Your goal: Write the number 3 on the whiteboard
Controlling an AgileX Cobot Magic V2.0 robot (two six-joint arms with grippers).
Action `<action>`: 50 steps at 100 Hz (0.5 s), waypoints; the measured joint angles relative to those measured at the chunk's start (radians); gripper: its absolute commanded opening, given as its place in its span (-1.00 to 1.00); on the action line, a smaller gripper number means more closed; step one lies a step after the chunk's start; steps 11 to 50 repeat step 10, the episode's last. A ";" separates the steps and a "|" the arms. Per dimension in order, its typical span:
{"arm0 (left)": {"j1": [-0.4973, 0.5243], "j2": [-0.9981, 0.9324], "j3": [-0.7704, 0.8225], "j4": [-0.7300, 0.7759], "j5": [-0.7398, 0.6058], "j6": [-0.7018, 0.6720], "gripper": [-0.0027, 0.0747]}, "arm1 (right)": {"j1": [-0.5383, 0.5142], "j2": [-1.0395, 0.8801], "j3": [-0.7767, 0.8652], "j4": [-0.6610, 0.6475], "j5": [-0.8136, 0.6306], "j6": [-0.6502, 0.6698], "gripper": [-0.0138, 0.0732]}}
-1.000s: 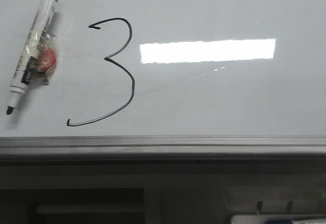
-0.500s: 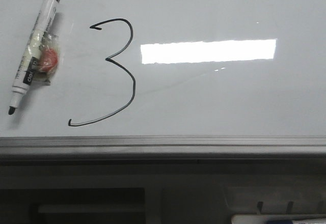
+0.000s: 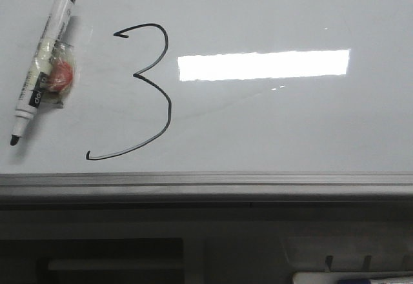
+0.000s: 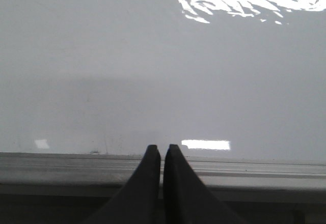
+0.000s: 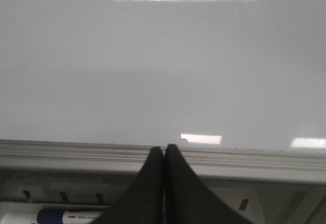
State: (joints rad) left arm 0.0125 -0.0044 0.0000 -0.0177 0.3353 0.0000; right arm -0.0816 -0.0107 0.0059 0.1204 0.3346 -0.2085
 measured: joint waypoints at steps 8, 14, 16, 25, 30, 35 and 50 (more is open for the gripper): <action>0.000 0.000 0.000 0.000 0.000 0.000 -0.98 | 0.000 0.000 0.000 0.000 0.000 0.000 -0.78; 0.000 0.000 0.000 0.000 0.000 0.000 -0.98 | 0.000 0.000 0.000 0.000 0.000 0.000 -0.78; 0.000 0.000 0.000 0.000 0.000 0.000 -0.98 | 0.000 0.000 0.000 0.000 0.000 0.000 -0.78; 0.000 0.000 0.000 0.000 0.000 0.000 -0.98 | 0.000 0.000 0.000 0.000 0.000 0.000 -0.78; 0.000 0.000 0.000 0.000 0.000 0.000 -0.98 | 0.000 0.000 0.000 0.000 0.000 0.000 -0.78; 0.000 0.000 0.000 0.000 0.000 0.000 -0.98 | 0.000 0.000 0.000 0.000 0.000 0.000 -0.78; 0.000 0.000 0.000 0.000 0.000 0.000 -0.98 | 0.000 0.000 0.000 0.000 0.000 0.000 -0.78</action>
